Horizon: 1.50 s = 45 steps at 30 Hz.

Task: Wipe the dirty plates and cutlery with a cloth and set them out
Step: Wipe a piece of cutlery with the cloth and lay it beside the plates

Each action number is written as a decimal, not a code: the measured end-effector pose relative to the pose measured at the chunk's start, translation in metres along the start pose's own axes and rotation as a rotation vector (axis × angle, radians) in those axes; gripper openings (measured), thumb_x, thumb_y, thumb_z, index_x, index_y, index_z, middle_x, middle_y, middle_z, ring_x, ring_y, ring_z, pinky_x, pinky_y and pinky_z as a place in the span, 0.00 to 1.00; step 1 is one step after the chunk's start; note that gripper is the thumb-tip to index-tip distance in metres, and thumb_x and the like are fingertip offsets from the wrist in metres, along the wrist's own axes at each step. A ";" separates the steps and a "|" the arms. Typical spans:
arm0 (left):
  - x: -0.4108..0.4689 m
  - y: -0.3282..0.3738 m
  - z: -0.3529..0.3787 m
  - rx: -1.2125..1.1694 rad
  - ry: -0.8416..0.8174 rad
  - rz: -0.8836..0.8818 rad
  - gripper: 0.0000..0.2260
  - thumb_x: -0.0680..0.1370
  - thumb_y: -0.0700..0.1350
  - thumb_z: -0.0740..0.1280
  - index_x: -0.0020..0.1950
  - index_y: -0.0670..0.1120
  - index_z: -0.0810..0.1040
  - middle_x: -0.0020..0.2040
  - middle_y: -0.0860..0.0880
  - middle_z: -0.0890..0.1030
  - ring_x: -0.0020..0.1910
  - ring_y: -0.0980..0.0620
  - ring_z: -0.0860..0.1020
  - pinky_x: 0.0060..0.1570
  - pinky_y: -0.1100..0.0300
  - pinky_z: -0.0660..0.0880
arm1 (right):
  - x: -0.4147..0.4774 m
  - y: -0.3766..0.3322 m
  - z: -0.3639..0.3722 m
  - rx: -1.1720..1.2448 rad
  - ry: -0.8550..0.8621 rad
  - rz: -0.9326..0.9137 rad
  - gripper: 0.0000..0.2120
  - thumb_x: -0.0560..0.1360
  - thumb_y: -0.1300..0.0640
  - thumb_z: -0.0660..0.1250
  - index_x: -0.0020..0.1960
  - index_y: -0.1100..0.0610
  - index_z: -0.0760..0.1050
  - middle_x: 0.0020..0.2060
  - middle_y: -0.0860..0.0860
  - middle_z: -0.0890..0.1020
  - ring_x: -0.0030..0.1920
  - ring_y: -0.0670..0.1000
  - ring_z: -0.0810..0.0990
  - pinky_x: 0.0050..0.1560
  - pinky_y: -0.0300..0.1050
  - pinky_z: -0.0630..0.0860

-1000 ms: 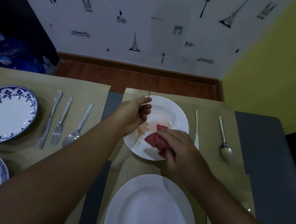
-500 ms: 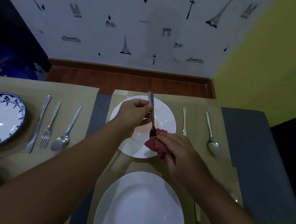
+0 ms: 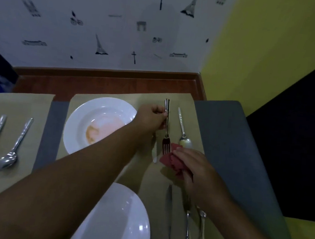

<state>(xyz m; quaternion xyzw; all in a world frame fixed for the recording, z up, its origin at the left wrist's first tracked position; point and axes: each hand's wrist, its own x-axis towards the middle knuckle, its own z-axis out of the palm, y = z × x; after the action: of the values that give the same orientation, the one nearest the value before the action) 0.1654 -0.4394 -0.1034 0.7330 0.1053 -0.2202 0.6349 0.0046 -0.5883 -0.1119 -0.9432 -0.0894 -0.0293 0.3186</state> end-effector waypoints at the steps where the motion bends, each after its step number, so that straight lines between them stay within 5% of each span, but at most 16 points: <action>1: 0.004 -0.002 0.006 0.020 0.012 0.000 0.06 0.81 0.33 0.65 0.57 0.35 0.79 0.46 0.38 0.79 0.39 0.48 0.78 0.38 0.61 0.82 | -0.002 0.007 -0.003 0.002 0.001 0.010 0.21 0.75 0.60 0.60 0.66 0.57 0.76 0.64 0.49 0.77 0.65 0.48 0.73 0.68 0.42 0.67; 6: 0.026 -0.017 0.023 0.224 0.078 0.018 0.07 0.80 0.34 0.67 0.56 0.35 0.81 0.45 0.39 0.80 0.35 0.50 0.79 0.35 0.61 0.81 | -0.011 0.030 -0.014 0.035 -0.002 0.020 0.23 0.72 0.67 0.64 0.66 0.57 0.76 0.64 0.49 0.77 0.65 0.47 0.73 0.68 0.41 0.67; 10: 0.037 -0.024 0.031 0.381 0.142 0.056 0.04 0.77 0.37 0.71 0.50 0.41 0.84 0.45 0.44 0.82 0.44 0.48 0.81 0.48 0.57 0.79 | -0.011 0.038 -0.022 0.067 -0.044 0.027 0.23 0.72 0.67 0.65 0.67 0.57 0.75 0.64 0.49 0.77 0.65 0.47 0.73 0.68 0.37 0.65; 18: 0.028 -0.027 0.032 0.702 0.260 0.222 0.14 0.76 0.39 0.69 0.61 0.40 0.81 0.55 0.43 0.84 0.54 0.46 0.82 0.50 0.63 0.71 | -0.007 0.044 -0.029 0.104 -0.043 0.005 0.24 0.72 0.69 0.66 0.67 0.57 0.75 0.65 0.47 0.77 0.66 0.44 0.71 0.68 0.34 0.64; 21: 0.008 -0.034 0.031 0.879 0.129 0.396 0.19 0.76 0.39 0.70 0.67 0.42 0.78 0.58 0.43 0.83 0.55 0.46 0.81 0.54 0.61 0.74 | -0.007 0.047 -0.028 0.116 -0.042 -0.005 0.26 0.71 0.71 0.66 0.68 0.57 0.75 0.66 0.46 0.76 0.67 0.43 0.71 0.69 0.35 0.63; 24: -0.015 -0.052 0.028 1.232 -0.057 0.540 0.26 0.77 0.47 0.69 0.74 0.43 0.70 0.69 0.42 0.75 0.66 0.43 0.74 0.68 0.49 0.72 | -0.004 0.046 -0.028 0.121 -0.049 0.002 0.27 0.70 0.69 0.64 0.68 0.56 0.75 0.66 0.45 0.75 0.67 0.42 0.70 0.69 0.35 0.63; 26: -0.028 -0.064 0.027 1.456 -0.171 0.517 0.31 0.83 0.53 0.59 0.81 0.42 0.55 0.81 0.41 0.58 0.79 0.41 0.57 0.78 0.46 0.56 | -0.003 0.044 -0.027 0.116 -0.056 0.012 0.26 0.70 0.67 0.63 0.68 0.56 0.74 0.66 0.46 0.75 0.67 0.43 0.70 0.69 0.35 0.63; 28: -0.034 -0.072 0.027 1.560 -0.227 0.463 0.30 0.85 0.56 0.49 0.82 0.43 0.43 0.82 0.42 0.45 0.81 0.44 0.44 0.79 0.47 0.45 | -0.003 0.044 -0.025 0.107 -0.070 0.024 0.26 0.71 0.67 0.64 0.69 0.56 0.74 0.67 0.47 0.75 0.67 0.43 0.70 0.69 0.35 0.63; 38: -0.035 -0.066 0.023 1.470 -0.138 0.480 0.29 0.86 0.53 0.51 0.82 0.43 0.44 0.83 0.43 0.45 0.81 0.46 0.44 0.78 0.51 0.40 | 0.004 0.025 -0.021 0.058 -0.051 0.021 0.24 0.72 0.62 0.62 0.68 0.55 0.75 0.66 0.47 0.76 0.67 0.46 0.71 0.69 0.42 0.66; 41: -0.054 -0.069 -0.012 1.339 -0.015 0.511 0.31 0.84 0.50 0.59 0.82 0.45 0.48 0.83 0.45 0.49 0.81 0.47 0.46 0.75 0.54 0.39 | 0.012 0.012 -0.014 0.052 -0.050 -0.002 0.24 0.73 0.63 0.62 0.68 0.54 0.75 0.67 0.46 0.75 0.67 0.47 0.71 0.69 0.47 0.68; 45: -0.078 -0.070 -0.075 1.047 0.201 0.367 0.29 0.84 0.55 0.57 0.82 0.48 0.53 0.82 0.51 0.53 0.81 0.49 0.50 0.77 0.53 0.44 | 0.029 -0.019 0.007 0.113 -0.088 -0.016 0.23 0.76 0.64 0.65 0.70 0.52 0.73 0.68 0.44 0.73 0.69 0.46 0.70 0.69 0.48 0.69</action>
<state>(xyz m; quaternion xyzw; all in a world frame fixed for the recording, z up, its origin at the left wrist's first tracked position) 0.0800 -0.3446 -0.1225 0.9739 -0.0871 -0.0582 0.2014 0.0294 -0.5652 -0.1030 -0.9234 -0.1123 0.0146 0.3668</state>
